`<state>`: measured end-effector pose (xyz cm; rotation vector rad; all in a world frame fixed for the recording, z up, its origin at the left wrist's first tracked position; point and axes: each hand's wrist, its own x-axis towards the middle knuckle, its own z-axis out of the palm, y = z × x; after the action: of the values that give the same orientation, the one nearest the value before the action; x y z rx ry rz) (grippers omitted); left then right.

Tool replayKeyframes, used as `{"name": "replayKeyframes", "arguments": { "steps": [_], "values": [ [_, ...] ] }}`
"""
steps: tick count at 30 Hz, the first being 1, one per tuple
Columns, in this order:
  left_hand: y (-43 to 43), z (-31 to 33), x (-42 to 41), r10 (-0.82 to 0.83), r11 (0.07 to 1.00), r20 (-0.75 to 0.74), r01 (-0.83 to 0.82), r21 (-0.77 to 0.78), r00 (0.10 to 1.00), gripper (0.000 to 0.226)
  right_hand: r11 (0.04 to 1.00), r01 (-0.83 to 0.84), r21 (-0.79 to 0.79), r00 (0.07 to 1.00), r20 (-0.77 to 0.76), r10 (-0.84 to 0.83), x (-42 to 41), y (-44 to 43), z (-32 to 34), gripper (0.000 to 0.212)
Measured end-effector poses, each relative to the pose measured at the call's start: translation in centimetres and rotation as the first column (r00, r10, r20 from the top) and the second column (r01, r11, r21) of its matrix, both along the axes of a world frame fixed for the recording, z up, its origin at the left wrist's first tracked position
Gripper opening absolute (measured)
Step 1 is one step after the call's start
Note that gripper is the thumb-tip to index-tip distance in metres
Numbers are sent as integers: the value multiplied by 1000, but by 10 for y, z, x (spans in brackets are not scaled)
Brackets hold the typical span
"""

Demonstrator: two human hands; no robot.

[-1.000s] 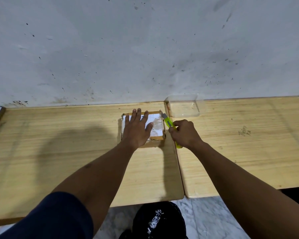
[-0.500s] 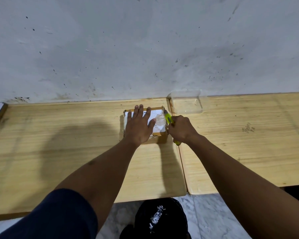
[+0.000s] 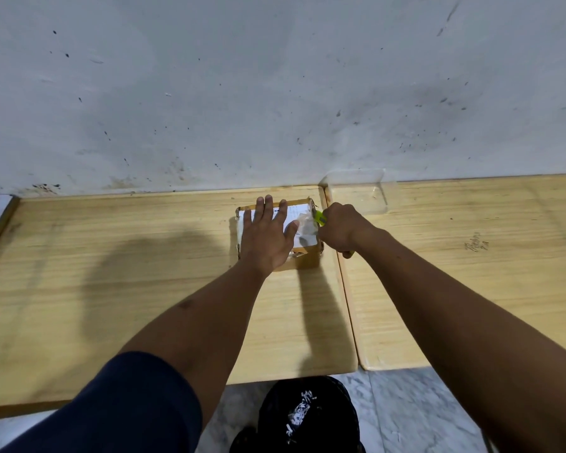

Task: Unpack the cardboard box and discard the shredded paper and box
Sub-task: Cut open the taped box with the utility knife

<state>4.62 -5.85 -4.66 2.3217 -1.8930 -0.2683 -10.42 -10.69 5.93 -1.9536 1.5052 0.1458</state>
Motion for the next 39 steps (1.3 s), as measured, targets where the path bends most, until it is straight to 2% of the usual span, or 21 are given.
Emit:
{"name": "replayKeyframes", "arguments": {
  "steps": [6, 12, 19, 23, 28, 31, 34, 37, 39],
  "values": [
    [2, 3, -1, -70, 997, 15, 70, 17, 997, 61, 999, 4, 35, 1000, -27, -3, -10, 10, 1, 11],
    [2, 2, -5, -26, 999, 15, 26, 23, 1000, 59, 999, 18, 37, 1000, 1, -18, -12, 24, 2, 6],
    [1, 2, -5, -15, 1000, 9, 15, 26, 1000, 59, 998, 4, 56, 998, -65, 0, -14, 44, 2, 17],
    [1, 3, -4, -19, 999, 8, 19, 29, 1000, 59, 997, 24, 76, 998, -55, -20, -18, 56, 4, 11],
    [2, 5, -2, -47, 998, -5, 47, 38, 999, 59, 975, 50, 215, 999, -4, -50, -22, 47, 22, 12],
    [1, 8, 6, -89, 995, -69, 92, 48, 994, 58, 936, 111, 335, 986, 82, -146, -42, 23, 30, 28],
    [1, 8, 20, -166, 985, -113, 171, 32, 980, 57, 920, 189, 343, 955, 154, -254, -63, 6, 33, 35],
    [-2, 13, 37, -322, 946, -74, 323, 5, 944, 55, 912, 237, 335, 925, 209, -317, -74, -5, 21, 37],
    [-7, 16, 43, -461, 887, -35, 461, -23, 887, 55, 898, 278, 341, 898, 240, -369, -77, -10, 8, 34]
  ]
}}
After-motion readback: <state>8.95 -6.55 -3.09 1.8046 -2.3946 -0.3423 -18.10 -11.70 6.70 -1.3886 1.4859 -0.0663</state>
